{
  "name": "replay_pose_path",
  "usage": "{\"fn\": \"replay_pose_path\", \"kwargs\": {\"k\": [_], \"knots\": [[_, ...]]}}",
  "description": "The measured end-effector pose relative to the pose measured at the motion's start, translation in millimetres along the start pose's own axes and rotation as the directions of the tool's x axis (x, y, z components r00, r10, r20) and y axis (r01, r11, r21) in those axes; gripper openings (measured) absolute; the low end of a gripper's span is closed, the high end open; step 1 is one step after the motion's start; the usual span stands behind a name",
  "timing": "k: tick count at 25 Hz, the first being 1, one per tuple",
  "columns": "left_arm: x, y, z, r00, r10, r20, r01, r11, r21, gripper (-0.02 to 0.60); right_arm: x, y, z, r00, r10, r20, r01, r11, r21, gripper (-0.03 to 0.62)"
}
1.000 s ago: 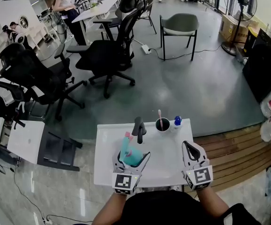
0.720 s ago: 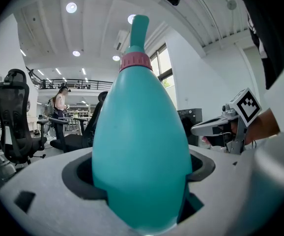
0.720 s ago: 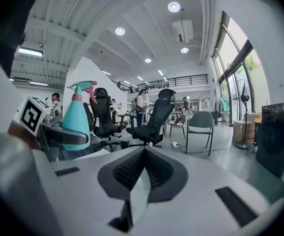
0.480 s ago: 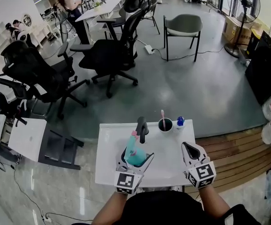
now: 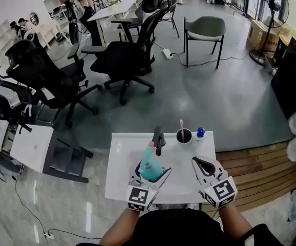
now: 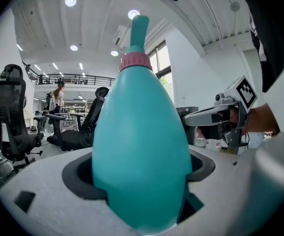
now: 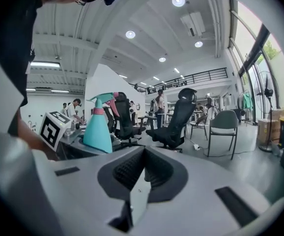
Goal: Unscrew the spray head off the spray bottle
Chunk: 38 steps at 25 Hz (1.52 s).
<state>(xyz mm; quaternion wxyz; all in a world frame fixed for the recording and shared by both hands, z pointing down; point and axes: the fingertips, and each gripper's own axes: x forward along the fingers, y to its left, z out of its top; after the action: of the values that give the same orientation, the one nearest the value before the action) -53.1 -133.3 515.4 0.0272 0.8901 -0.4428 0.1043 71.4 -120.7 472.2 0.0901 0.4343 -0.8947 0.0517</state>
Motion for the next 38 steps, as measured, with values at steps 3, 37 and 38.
{"fn": "replay_pose_path", "kwargs": {"k": [3,37,38], "knots": [[-1,-3,4,1.000,-0.017,0.008,0.017,1.000,0.006,0.449,1,14,10,0.999,0.052,0.012,-0.051,0.999,-0.018,0.006],[12,-62,20,0.970,-0.241,-0.020,0.242,0.967,0.080,0.449,14,108,86,0.937,0.329,0.115,-0.324,0.944,-0.059,0.178],[13,-63,20,0.970,-0.244,-0.019,0.245,0.966,0.081,0.448,15,107,84,0.937,0.328,0.117,-0.322,0.944,-0.066,0.181]]}}
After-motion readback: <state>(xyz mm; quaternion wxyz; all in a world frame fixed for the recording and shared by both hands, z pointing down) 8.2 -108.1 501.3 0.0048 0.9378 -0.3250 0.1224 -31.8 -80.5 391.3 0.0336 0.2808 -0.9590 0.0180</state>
